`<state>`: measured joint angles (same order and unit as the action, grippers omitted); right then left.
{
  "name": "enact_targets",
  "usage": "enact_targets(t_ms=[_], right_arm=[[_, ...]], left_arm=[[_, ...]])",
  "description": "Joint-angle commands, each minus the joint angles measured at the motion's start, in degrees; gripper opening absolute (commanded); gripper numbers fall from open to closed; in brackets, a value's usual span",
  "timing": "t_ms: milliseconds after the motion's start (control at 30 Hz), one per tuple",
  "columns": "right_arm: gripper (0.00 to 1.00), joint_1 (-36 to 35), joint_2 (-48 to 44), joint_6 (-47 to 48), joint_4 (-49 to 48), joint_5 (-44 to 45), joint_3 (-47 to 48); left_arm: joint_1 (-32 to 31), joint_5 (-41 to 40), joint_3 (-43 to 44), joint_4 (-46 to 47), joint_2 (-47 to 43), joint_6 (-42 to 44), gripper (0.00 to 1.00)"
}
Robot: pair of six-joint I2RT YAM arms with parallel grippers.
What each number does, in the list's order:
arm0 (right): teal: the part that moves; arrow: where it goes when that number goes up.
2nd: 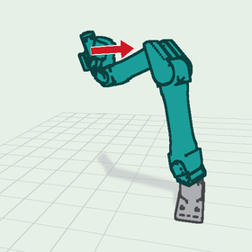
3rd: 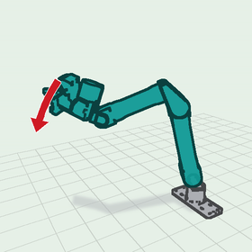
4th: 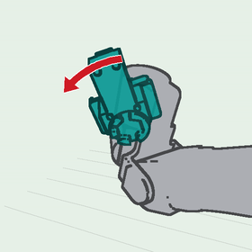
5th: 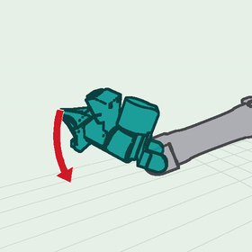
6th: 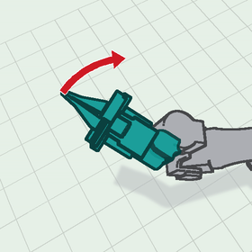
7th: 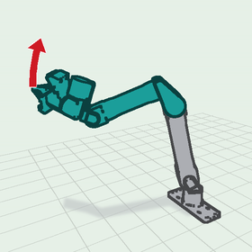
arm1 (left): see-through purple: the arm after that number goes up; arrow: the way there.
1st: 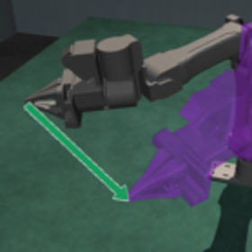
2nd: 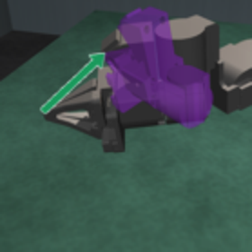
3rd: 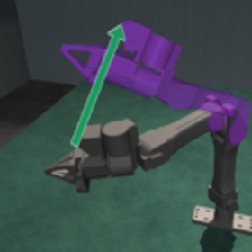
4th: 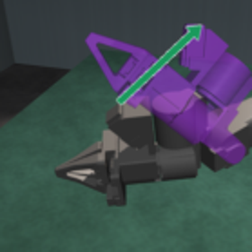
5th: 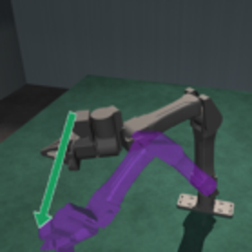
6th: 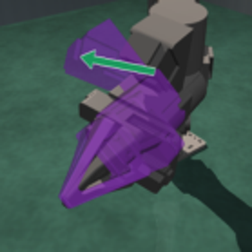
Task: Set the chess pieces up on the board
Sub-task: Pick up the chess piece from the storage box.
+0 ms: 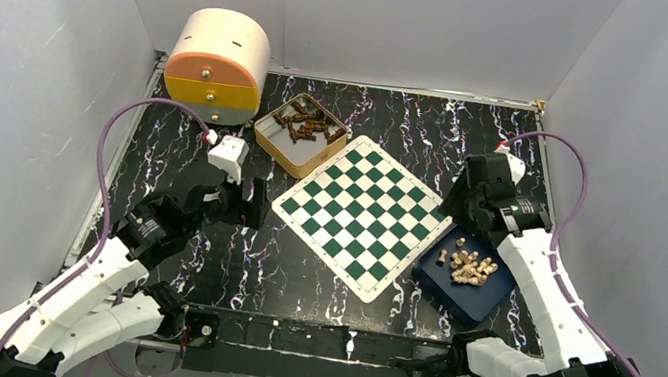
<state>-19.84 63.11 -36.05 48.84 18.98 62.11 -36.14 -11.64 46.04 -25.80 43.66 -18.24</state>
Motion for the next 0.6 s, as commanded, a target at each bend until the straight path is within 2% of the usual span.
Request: enact_targets(t_ms=[0, 133, 267, 567], right_arm=[[0.60, 0.98, 1.13, 0.15, 0.26, 7.16, -1.12], [0.46, 2.54, 3.68, -2.56, 2.91, 8.20, -2.41], [0.40, 4.51, 4.46, -4.31, 3.37, 7.93, -4.88], [0.40, 14.70, 4.35, -2.91, 0.33, -1.68, -11.56]], left_arm=[[-0.16, -2.03, -3.59, 1.36, -3.03, 0.79, 0.95], [-0.16, -1.31, -4.05, 1.89, -3.68, 1.12, 0.95], [-0.16, -1.88, -4.29, 1.84, -3.88, 1.44, 0.95], [-0.16, -2.18, -4.14, 2.26, -4.07, 2.15, 0.95]])
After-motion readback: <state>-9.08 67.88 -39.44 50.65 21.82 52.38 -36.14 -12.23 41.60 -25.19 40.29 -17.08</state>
